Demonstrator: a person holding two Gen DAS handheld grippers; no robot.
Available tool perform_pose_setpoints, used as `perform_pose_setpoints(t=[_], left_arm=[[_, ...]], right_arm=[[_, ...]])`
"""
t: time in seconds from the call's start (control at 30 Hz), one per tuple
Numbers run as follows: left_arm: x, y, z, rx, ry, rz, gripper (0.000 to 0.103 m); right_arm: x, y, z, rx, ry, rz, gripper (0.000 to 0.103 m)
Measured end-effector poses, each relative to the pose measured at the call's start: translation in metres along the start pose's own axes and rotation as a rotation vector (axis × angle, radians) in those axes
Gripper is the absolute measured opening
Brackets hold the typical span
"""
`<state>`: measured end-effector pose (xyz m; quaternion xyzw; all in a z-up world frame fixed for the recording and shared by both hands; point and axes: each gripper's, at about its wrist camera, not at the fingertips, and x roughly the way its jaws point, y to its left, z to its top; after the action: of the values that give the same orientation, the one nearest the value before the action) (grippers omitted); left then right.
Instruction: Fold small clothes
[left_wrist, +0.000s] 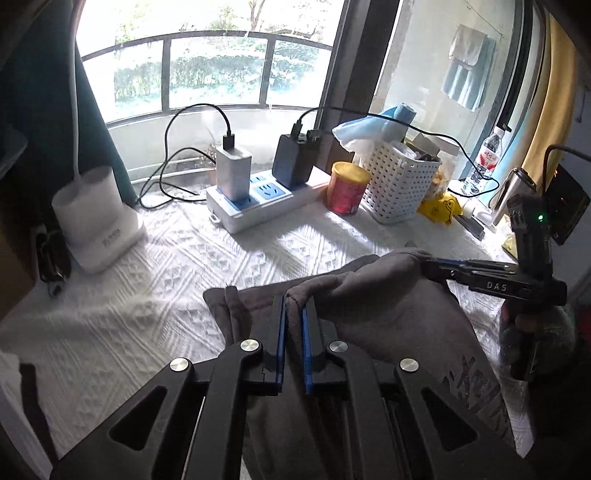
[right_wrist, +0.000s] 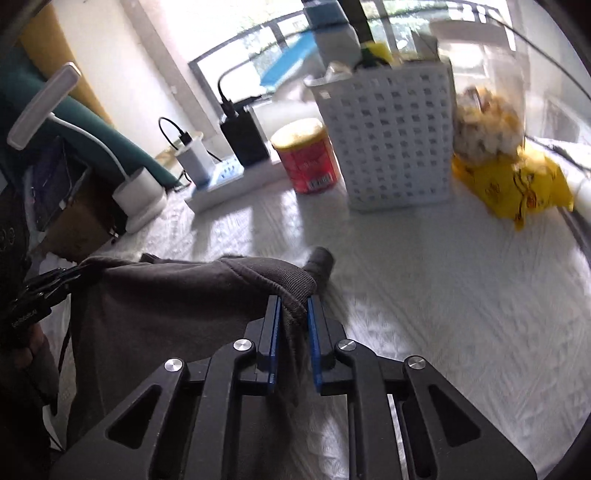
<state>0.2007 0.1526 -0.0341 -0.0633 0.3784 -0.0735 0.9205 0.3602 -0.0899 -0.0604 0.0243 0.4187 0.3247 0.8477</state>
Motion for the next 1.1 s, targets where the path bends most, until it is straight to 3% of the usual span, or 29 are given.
perform_pose_setpoints(t=[0.17,0.47,0.6,0.8,0.87,0.93,1.1], left_arm=[[0.007,0.011,-0.003,-0.013,0.011,0.019,0.006],[0.044,0.033,-0.029,-0.066,0.123,0.027,0.006],[0.039,0.035,-0.031,-0.103,0.125,0.022,0.007],[0.015,0.030,-0.039,-0.093,0.136,0.016,0.008],[0.004,0.028,-0.044,-0.092,0.126,0.010,0.013],[-0.005,0.025,-0.048,-0.098,0.116,-0.002,0.031],[-0.026,0.015,-0.064,-0.131,0.114,-0.053,0.034]], right_arm=[[0.001,0.002,0.005,-0.022,-0.013,0.001,0.016],[0.006,0.011,0.000,-0.068,-0.004,-0.059,0.022],[-0.010,0.017,-0.001,-0.073,-0.031,-0.113,0.023],[-0.033,0.018,-0.016,-0.053,-0.043,-0.122,0.024],[-0.038,0.020,-0.023,-0.051,-0.039,-0.124,0.024],[-0.043,0.021,-0.031,-0.045,-0.035,-0.125,0.024],[-0.050,0.023,-0.052,-0.027,-0.014,-0.122,0.024]])
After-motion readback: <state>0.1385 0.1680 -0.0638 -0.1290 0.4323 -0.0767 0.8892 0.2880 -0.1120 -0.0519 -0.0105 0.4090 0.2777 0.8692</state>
